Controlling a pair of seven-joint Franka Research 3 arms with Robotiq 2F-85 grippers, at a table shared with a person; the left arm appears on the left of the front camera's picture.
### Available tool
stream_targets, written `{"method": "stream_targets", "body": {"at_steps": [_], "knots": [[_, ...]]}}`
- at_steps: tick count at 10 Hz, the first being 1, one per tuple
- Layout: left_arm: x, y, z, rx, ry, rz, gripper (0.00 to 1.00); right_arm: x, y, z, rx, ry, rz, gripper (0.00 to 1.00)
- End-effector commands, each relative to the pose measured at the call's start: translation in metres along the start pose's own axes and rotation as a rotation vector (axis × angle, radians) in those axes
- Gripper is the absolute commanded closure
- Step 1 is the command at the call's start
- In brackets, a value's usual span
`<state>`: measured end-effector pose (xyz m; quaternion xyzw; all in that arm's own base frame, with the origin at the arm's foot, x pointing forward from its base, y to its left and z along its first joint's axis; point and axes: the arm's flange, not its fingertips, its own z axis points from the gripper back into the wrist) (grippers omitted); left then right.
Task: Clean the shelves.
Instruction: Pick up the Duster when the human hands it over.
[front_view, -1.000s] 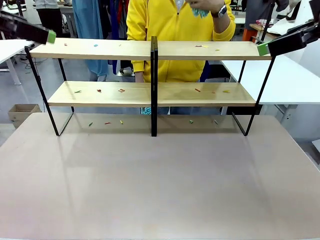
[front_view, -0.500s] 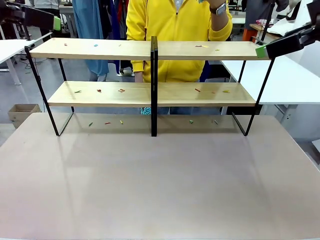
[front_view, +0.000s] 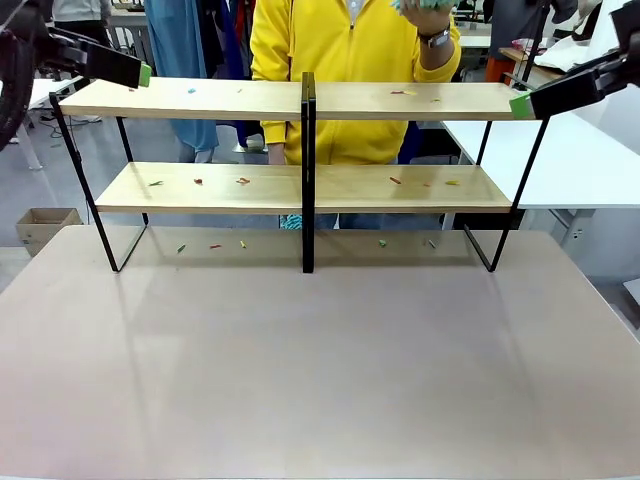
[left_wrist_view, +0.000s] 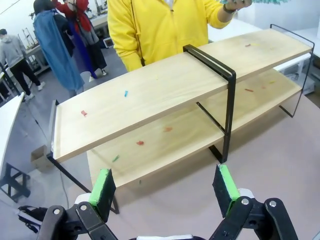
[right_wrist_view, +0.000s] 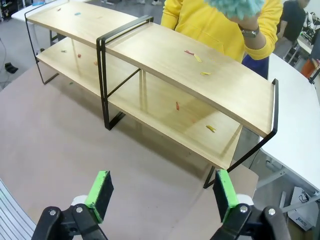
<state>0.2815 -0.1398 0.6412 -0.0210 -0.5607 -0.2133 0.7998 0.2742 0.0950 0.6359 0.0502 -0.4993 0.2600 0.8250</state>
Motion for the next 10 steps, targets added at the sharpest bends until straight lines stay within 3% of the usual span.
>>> {"method": "stream_targets", "body": {"at_steps": [1, 5, 6, 7, 10], "knots": [[-0.081, -0.015, 0.015, -0.004, -0.028, 0.008, 0.0, -0.018, 0.003, -0.005, 0.0, -0.021, -0.009, 0.0], [-0.082, -0.014, 0.012, -0.036, -0.018, 0.009, 0.0, -0.018, 0.002, -0.004, -0.009, -0.022, -0.01, 0.0], [-0.001, -0.009, -0.004, -0.029, 0.005, -0.011, 0.0, -0.017, 0.002, -0.004, -0.037, -0.028, -0.003, 0.0], [-0.001, -0.009, -0.004, -0.029, 0.005, -0.011, 0.0, -0.001, -0.002, -0.001, 0.0, 0.001, -0.004, 0.0], [-0.001, -0.009, -0.004, -0.029, 0.005, -0.011, 0.0, 0.0, -0.002, -0.001, -0.002, -0.002, -0.002, 0.0]]}}
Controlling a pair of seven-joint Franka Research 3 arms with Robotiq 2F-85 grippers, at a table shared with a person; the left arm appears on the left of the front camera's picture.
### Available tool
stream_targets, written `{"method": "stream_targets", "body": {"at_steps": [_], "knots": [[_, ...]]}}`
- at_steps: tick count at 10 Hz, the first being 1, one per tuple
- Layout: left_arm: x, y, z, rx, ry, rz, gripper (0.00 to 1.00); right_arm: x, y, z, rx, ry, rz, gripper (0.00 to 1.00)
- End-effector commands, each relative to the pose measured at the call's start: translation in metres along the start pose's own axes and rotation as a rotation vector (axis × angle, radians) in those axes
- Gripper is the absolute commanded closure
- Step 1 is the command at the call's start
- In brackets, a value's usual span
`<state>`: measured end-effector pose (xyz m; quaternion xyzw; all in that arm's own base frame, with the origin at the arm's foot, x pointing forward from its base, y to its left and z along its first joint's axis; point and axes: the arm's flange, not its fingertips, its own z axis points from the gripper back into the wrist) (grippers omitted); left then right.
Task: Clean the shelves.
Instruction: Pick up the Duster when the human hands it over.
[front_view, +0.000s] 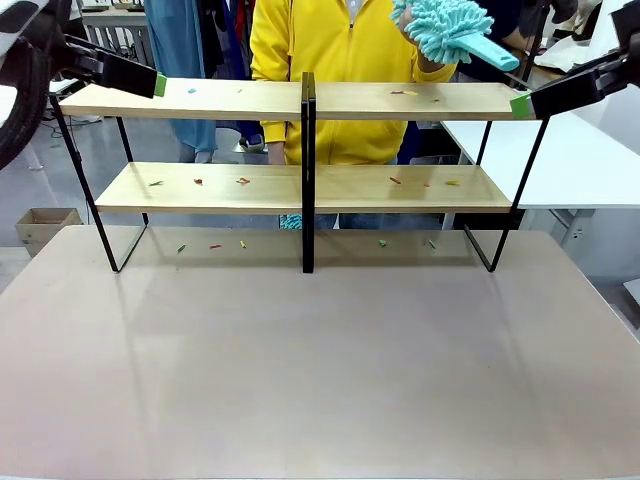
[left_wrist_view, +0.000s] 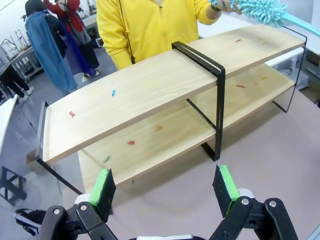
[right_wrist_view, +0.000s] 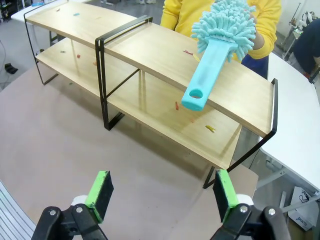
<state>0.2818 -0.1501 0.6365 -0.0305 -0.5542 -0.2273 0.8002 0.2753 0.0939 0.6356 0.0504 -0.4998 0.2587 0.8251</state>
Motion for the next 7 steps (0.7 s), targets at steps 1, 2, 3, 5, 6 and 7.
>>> {"method": "stream_targets", "body": {"at_steps": [1, 2, 3, 5, 6, 7], "knots": [[0.0, 0.001, 0.001, 0.005, -0.002, 0.0, 0.0, 0.009, 0.009, -0.011, -0.057, 0.0, -0.042, 0.0], [0.0, 0.001, 0.001, 0.005, -0.002, 0.0, 0.0, 0.021, 0.025, -0.013, -0.08, -0.004, -0.036, 0.0], [0.0, 0.001, 0.001, 0.005, -0.002, 0.0, 0.0, 0.028, 0.036, -0.012, -0.095, -0.02, -0.049, 0.0], [0.0, 0.001, 0.001, 0.005, -0.002, 0.0, 0.0, 0.028, 0.046, -0.002, -0.155, -0.029, -0.173, 0.0], [0.0, 0.001, 0.001, 0.005, -0.002, 0.0, 0.0, 0.025, 0.05, 0.007, -0.161, -0.014, -0.243, 0.0], [0.0, 0.001, 0.001, 0.005, -0.002, 0.0, 0.0, 0.022, 0.057, 0.016, -0.181, -0.031, -0.336, 0.0]]}}
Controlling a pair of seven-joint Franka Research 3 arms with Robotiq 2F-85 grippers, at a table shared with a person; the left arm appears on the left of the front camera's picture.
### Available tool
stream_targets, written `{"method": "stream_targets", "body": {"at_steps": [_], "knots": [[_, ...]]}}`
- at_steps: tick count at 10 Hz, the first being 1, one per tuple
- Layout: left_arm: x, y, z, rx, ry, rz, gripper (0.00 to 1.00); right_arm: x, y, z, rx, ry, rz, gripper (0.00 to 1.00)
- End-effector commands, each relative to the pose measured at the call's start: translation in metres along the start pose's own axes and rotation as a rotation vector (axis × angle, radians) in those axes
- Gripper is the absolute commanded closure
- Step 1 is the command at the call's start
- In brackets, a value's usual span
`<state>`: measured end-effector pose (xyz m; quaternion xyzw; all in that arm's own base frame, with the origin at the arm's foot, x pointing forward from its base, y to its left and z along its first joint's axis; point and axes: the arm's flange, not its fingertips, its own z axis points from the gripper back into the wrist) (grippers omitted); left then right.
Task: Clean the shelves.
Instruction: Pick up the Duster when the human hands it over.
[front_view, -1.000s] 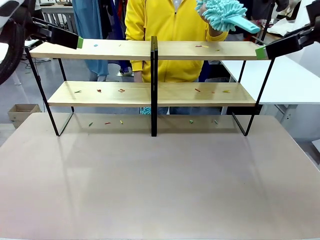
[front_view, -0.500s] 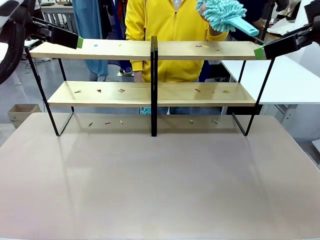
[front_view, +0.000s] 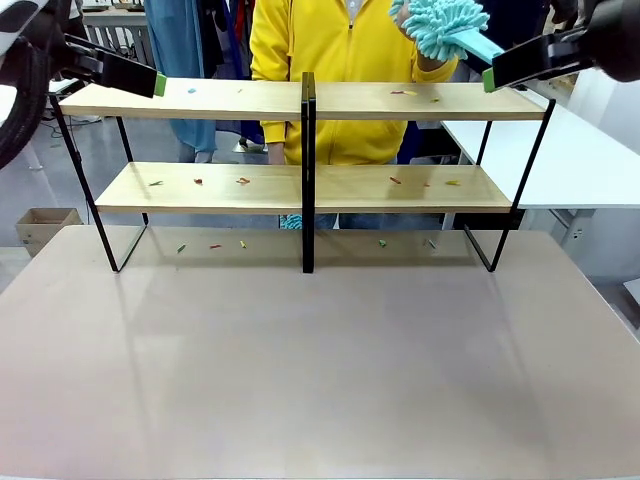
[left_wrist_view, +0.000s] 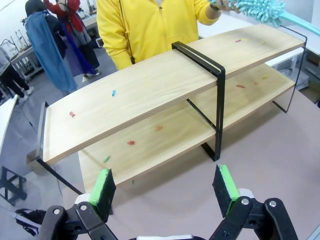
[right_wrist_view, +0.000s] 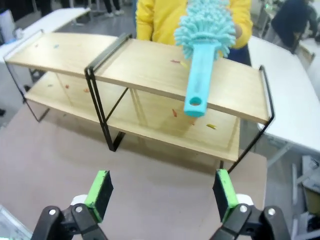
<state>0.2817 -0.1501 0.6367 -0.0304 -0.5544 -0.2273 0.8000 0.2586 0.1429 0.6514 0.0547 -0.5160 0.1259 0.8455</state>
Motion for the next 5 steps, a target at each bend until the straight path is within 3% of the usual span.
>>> {"method": "stream_targets", "body": {"at_steps": [1, 5], "knots": [[0.0, 0.0009, 0.0006, 0.005, -0.002, 0.001, 0.0, -0.0104, 0.016, 0.0265, -0.034, -0.021, -0.071, 0.0], [0.0, 0.0009, 0.0006, 0.005, -0.002, 0.001, 0.0, -0.0101, 0.0246, 0.0284, 0.06, 0.014, 0.023, 0.0]]}}
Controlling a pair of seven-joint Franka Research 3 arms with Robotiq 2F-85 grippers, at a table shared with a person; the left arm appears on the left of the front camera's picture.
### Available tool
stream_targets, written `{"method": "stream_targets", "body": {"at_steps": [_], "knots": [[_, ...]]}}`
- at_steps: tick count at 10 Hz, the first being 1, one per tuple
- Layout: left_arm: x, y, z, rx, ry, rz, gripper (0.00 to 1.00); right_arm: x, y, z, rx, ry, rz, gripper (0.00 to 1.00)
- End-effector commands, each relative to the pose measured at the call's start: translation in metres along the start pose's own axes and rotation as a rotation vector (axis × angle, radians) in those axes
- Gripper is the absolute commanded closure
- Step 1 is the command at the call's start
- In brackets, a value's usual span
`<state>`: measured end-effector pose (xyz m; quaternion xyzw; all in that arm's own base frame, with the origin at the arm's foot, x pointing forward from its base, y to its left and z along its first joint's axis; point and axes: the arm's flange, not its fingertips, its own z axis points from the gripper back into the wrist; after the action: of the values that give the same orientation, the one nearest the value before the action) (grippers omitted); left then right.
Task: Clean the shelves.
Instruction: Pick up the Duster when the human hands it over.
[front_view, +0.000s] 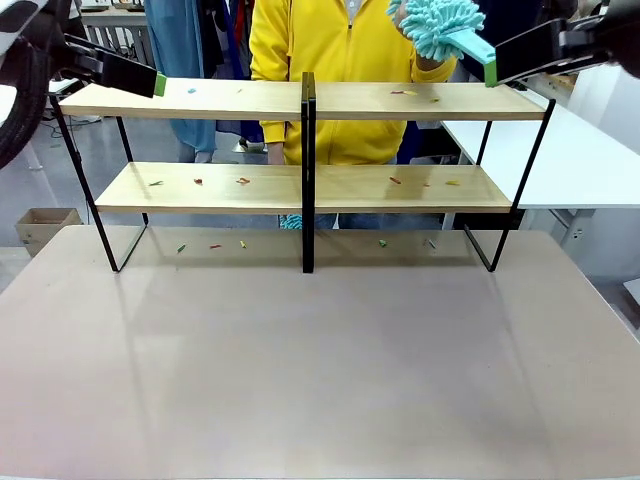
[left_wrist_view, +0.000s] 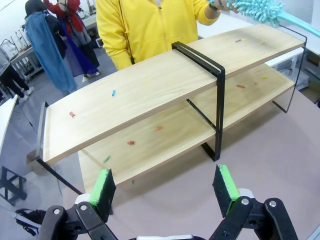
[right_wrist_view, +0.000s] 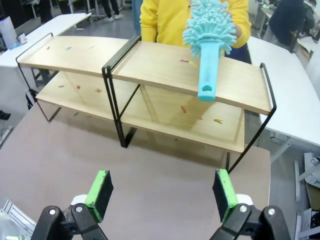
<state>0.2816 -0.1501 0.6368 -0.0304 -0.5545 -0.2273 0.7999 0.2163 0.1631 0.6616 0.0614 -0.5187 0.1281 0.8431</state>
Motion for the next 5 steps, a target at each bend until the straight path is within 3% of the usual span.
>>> {"method": "stream_targets", "body": {"at_steps": [1, 3, 5], "knots": [[0.0, 0.001, 0.001, 0.005, -0.001, 0.001, 0.0, -0.005, -0.004, -0.01, 0.053, 0.018, 0.021, 0.0], [0.0, 0.001, 0.001, 0.005, -0.001, 0.001, 0.0, -0.007, -0.009, -0.011, 0.014, -0.039, -0.004, 0.0], [0.0, 0.001, 0.001, 0.005, -0.001, 0.001, 0.0, -0.002, 0.004, -0.006, 0.027, 0.017, 0.005, 0.0]]}}
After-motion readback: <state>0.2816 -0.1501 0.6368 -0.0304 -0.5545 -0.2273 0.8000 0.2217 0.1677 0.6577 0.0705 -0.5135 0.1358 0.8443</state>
